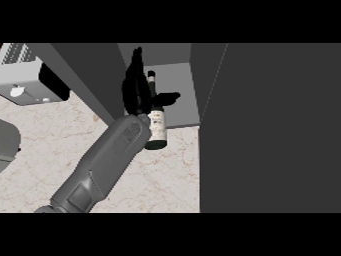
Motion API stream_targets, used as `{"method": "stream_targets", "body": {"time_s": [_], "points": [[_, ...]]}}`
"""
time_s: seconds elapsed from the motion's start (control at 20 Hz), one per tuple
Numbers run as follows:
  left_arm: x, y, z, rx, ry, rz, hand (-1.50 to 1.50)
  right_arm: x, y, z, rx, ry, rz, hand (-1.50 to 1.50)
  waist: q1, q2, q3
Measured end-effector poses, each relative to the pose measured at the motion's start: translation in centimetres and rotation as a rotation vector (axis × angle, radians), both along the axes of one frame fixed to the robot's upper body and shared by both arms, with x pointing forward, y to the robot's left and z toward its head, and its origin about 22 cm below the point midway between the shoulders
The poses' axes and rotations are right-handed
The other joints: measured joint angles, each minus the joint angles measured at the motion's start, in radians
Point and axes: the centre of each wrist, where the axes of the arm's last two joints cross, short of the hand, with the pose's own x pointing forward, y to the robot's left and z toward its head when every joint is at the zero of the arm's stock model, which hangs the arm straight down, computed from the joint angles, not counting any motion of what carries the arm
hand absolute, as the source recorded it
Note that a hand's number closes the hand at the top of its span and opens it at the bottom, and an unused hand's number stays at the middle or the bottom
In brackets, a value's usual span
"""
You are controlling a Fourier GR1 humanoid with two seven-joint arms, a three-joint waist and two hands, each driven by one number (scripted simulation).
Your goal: Pick up the wine, place it into the cabinet and close the cabinet
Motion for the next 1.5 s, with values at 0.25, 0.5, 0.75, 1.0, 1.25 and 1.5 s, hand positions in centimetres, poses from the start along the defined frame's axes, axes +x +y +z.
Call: {"method": "stream_targets", "body": {"time_s": [0.25,0.5,0.75,1.0,1.25,1.5], "points": [[0.2,0.0,0.5,-0.075,-0.079,-0.019,-1.5,-0.1,0.3,-0.1,0.008,0.013,0.011,-1.5,0.008,-0.003,0.0],[0.2,0.0,1.1,-0.174,-0.143,-0.026,-1.5,-0.1,0.5,0.1,0.017,0.018,0.006,-1.5,0.02,-0.008,0.0],[-0.2,0.1,1.6,-0.293,-0.198,-0.073,-1.5,-0.3,0.5,0.1,0.022,0.038,-0.012,-1.5,0.044,-0.015,0.001],[-1.7,-0.3,1.1,-0.369,-0.222,-0.145,-1.5,-0.5,0.5,0.1,0.029,0.046,-0.03,-1.5,0.064,-0.022,0.002],[-2.6,-0.4,0.9,-0.425,-0.237,-0.22,-1.5,-0.6,0.8,0.1,0.043,0.053,-0.038,-1.5,0.081,-0.026,0.002],[-5.2,-1.0,0.9,-0.481,-0.242,-0.3,-1.5,-0.6,1.0,0.2,0.049,0.06,-0.052,-1.5,0.098,-0.031,0.003]]}}
